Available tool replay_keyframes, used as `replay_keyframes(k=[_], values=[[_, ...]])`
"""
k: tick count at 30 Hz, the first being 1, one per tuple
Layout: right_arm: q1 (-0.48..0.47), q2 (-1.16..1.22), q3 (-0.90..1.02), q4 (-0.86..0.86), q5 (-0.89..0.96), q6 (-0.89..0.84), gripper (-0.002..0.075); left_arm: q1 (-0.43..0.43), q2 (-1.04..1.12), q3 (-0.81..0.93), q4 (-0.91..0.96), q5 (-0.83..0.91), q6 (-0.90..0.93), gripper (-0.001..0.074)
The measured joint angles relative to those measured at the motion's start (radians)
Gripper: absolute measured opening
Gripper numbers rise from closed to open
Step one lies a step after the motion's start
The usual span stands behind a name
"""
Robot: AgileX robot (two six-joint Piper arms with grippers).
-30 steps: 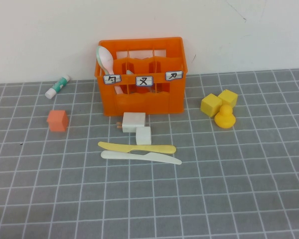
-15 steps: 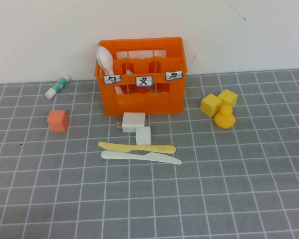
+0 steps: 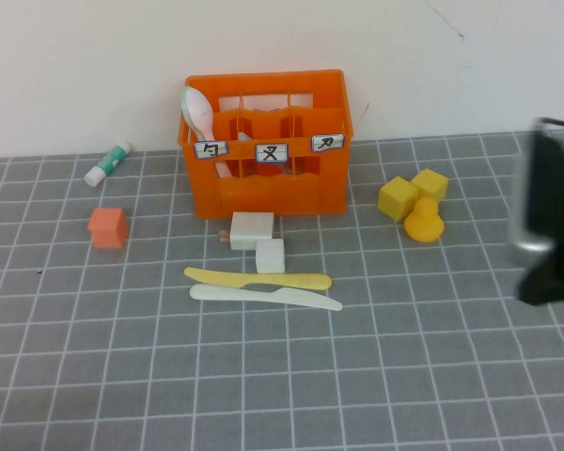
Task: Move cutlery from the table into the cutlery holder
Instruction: Pick up the knife
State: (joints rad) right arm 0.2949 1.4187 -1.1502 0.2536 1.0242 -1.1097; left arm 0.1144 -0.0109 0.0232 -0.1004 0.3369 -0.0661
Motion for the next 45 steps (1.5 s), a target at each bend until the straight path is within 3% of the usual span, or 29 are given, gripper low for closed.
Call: replay_keyframes(k=[5,11,15,33,45], values=[[0.096,0.189,-0.153,-0.011,0.0,0.059,0.005,0.0,0.0,0.0,0.0,0.0,0.0,-0.0001],[0.224,0.4,-0.347,-0.061,-0.01,0.14,0.0277,0.0,0.0,0.0,0.0,0.0,0.0,-0.0001],[0.289,0.527,-0.463,-0.07,-0.023,0.167,0.0348,0.0,0.0,0.0,0.0,0.0,0.004,-0.0001],[0.398,0.999,-1.064,-0.11,0.187,0.191,0.0363,0.0,0.0,0.0,0.0,0.0,0.004,-0.0001],[0.443,1.037,-1.102,-0.11,0.167,0.229,0.0363,0.0,0.0,0.0,0.0,0.0,0.004,-0.0001]])
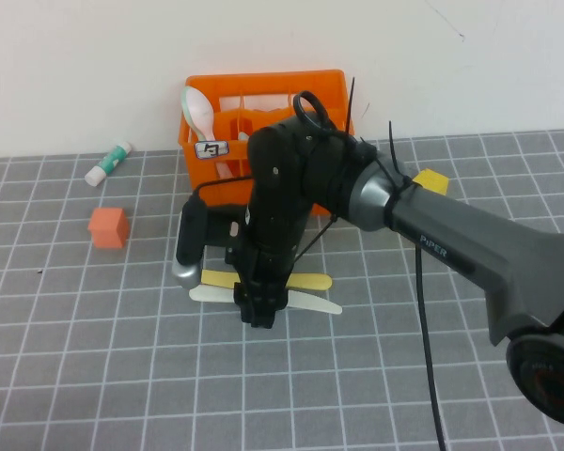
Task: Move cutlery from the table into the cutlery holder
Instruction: Pick up the knife, then place the knife on the box
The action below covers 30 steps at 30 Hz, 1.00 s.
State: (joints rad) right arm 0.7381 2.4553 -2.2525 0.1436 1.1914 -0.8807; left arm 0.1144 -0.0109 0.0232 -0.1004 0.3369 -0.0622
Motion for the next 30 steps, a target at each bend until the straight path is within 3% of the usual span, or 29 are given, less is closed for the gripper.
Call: replay_keyframes(k=[3,6,8,9,15,21,26,30], values=[[0.004,0.002,-0.001,0.0,0.002,0.029,0.033,0.0,0.0,0.0,0.0,0.0,0.0,-0.0001],[0.006,0.002,-0.006,-0.004,0.0,0.064,0.0235,0.0,0.0,0.0,0.0,0.0,-0.002,-0.0001],[0.006,0.008,-0.019,-0.009,-0.002,0.106,0.0121,0.0,0.0,0.0,0.0,0.0,-0.002,-0.0001],[0.006,0.009,-0.021,-0.009,-0.002,0.131,0.0111,0.0,0.0,0.0,0.0,0.0,-0.002,-0.0001],[0.008,0.002,-0.022,0.038,-0.019,0.292,0.0116,0.0,0.0,0.0,0.0,0.0,-0.002,-0.0001],[0.016,-0.06,-0.003,0.12,-0.111,0.33,0.0115,0.0,0.0,0.0,0.0,0.0,-0.002,-0.0001],[0.039,-0.184,0.147,0.173,-0.349,0.335,0.0115,0.0,0.0,0.0,0.0,0.0,-0.002,-0.0001],[0.054,-0.331,0.389,0.275,-0.724,0.335,0.0115,0.0,0.0,0.0,0.0,0.0,-0.002,-0.0001]])
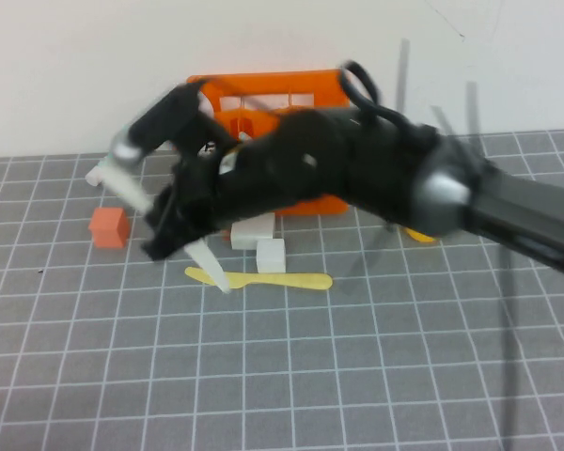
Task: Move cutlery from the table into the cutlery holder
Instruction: Place the knife on the box
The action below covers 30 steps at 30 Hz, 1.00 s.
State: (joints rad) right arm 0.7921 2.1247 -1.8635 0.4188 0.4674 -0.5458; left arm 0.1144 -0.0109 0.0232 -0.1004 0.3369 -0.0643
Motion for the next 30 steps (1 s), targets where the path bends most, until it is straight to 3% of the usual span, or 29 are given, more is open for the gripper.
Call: replay_keyframes(k=[7,11,23,30], values=[[0.038,-0.243,0.524,0.207,-0.928,0.0,0.0115,0.0,0.0,0.0,0.0,0.0,0.0,-0.0001],[0.029,-0.297,0.613,0.223,-1.201,0.002,0.0115,0.0,0.0,0.0,0.0,0.0,0.0,-0.0001],[-0.159,-0.235,0.515,0.077,-1.236,0.203,0.0115,0.0,0.0,0.0,0.0,0.0,0.003,-0.0001],[-0.179,-0.138,0.48,-0.018,-1.268,0.233,0.0115,0.0,0.0,0.0,0.0,0.0,0.003,-0.0001]])
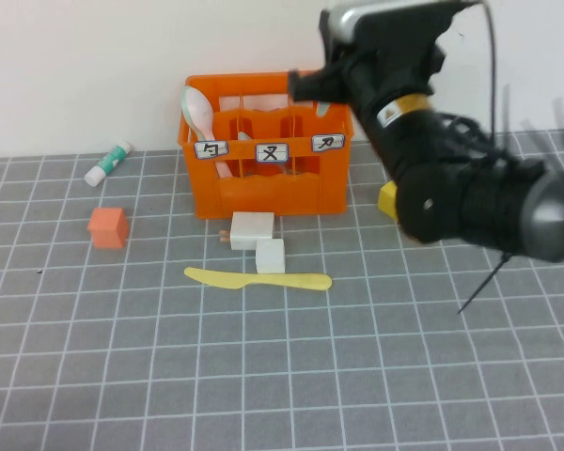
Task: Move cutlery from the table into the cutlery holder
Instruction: Place the knife on the box
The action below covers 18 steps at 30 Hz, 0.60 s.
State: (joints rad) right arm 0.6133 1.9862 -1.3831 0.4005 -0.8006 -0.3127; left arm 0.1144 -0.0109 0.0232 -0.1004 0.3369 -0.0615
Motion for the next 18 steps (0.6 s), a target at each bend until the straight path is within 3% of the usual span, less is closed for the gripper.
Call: replay_keyframes(k=[7,14,18], values=[[-0.014,0.081,-0.004,-0.029,-0.077,0.007,0.012,0.0,0.0,0.0,0.0,0.0,0.0,-0.0001],[-0.036,0.085,-0.004,-0.036,-0.073,0.011,0.0263,0.0,0.0,0.0,0.0,0.0,0.0,-0.0001],[-0.04,0.068,-0.004,-0.057,-0.012,0.011,0.029,0.0,0.0,0.0,0.0,0.0,0.0,-0.0001]])
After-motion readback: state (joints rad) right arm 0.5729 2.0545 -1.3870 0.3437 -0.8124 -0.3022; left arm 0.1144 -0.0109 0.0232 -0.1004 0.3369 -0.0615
